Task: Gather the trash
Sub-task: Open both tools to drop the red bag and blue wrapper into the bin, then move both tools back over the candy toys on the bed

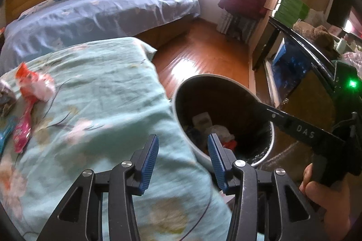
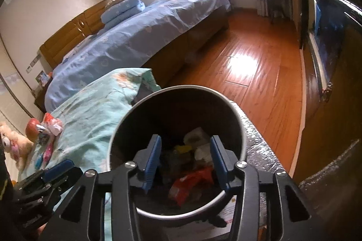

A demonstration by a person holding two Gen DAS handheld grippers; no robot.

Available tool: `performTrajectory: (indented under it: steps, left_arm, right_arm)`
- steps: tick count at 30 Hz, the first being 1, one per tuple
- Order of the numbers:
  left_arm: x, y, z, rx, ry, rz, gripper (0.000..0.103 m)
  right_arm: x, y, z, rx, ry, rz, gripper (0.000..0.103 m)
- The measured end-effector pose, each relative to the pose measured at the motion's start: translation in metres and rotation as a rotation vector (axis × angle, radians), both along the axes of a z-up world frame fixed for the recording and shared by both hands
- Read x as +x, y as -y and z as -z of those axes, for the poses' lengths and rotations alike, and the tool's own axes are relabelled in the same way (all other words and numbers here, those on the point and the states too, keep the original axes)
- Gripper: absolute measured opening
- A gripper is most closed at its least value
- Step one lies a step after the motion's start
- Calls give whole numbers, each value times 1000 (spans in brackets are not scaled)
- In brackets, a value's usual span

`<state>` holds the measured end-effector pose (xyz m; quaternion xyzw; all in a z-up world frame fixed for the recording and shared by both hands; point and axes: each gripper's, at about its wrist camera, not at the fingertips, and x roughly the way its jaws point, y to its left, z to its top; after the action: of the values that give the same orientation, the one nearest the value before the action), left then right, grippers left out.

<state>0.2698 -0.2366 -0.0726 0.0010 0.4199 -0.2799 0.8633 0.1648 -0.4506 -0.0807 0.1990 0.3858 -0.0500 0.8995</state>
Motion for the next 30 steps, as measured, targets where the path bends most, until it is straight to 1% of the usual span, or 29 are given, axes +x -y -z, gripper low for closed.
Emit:
performTrajectory:
  steps: [4,7,13,21,30]
  left_arm:
    - [-9,-24,-4,-6,9,-37,45]
    - [-18,-46,-7,-17,11,-73,46]
    - [-33,-83,-9,-12,16,-131,46]
    - [-50,-131,-10,-2,9,-224,46]
    - [-58,-190,-14,8,8,-332,47]
  right_arm:
    - [-1,-17,-6,13,28,-32,60]
    - [-1,-31,-11,24,46,-62,63]
    - [2,-69,-16,40,60,-135,64]
    - [10,-117,-11,57,50,-228,67]
    - [18,-170,-8,59,36,-320,68]
